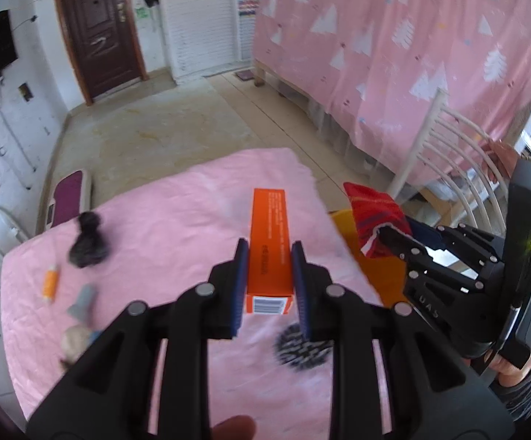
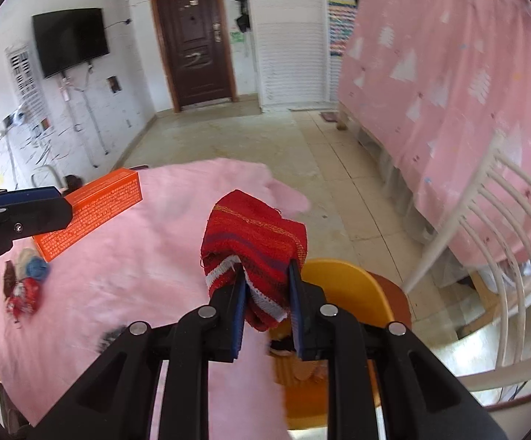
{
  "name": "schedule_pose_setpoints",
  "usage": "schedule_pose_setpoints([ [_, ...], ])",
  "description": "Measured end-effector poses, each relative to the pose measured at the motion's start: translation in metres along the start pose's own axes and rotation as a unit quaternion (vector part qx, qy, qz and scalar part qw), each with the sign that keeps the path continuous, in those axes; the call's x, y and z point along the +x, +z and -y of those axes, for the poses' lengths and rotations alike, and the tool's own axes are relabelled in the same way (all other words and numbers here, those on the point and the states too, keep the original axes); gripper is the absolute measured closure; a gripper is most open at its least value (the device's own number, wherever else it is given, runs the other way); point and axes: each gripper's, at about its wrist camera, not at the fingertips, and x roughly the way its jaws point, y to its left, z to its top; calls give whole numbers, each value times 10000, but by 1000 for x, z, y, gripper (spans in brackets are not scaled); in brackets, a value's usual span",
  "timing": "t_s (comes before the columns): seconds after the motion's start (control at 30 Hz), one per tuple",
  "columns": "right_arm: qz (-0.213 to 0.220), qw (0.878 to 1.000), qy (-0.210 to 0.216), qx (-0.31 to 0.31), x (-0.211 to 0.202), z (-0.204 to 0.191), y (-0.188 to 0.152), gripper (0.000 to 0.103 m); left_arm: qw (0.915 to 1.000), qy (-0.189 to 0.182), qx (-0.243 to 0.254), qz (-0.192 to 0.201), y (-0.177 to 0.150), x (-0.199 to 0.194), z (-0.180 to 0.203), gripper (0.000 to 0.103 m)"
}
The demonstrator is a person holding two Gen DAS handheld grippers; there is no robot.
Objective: Collect trash
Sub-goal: 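Carry the red hat to the orange bin and release it, then move both grippers back toward the table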
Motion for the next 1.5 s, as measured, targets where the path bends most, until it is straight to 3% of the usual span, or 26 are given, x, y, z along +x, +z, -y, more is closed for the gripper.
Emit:
schedule_pose_setpoints([
  [0.3,-279,9992,-165,245,26,54,-15,93,9988,-359,192,-285,24,54,70,81],
  [0.63,-411,9980,-201,430,37,76,-24,93,9966,-450,257,-648,25,97,100,81],
  [0.7,-433,9978,-202,451,39,77,-26,93,9964,-466,229,-668,26,99,101,71],
  [0.8,-452,9978,-166,454,40,75,-26,93,9970,-418,202,-627,27,96,101,60],
  [1.17,-532,9977,-138,405,45,55,-16,86,9987,-305,20,-398,26,64,68,57],
  [1.5,-461,9986,-216,106,38,17,3,78,9993,-99,-327,-179,21,32,9,56],
])
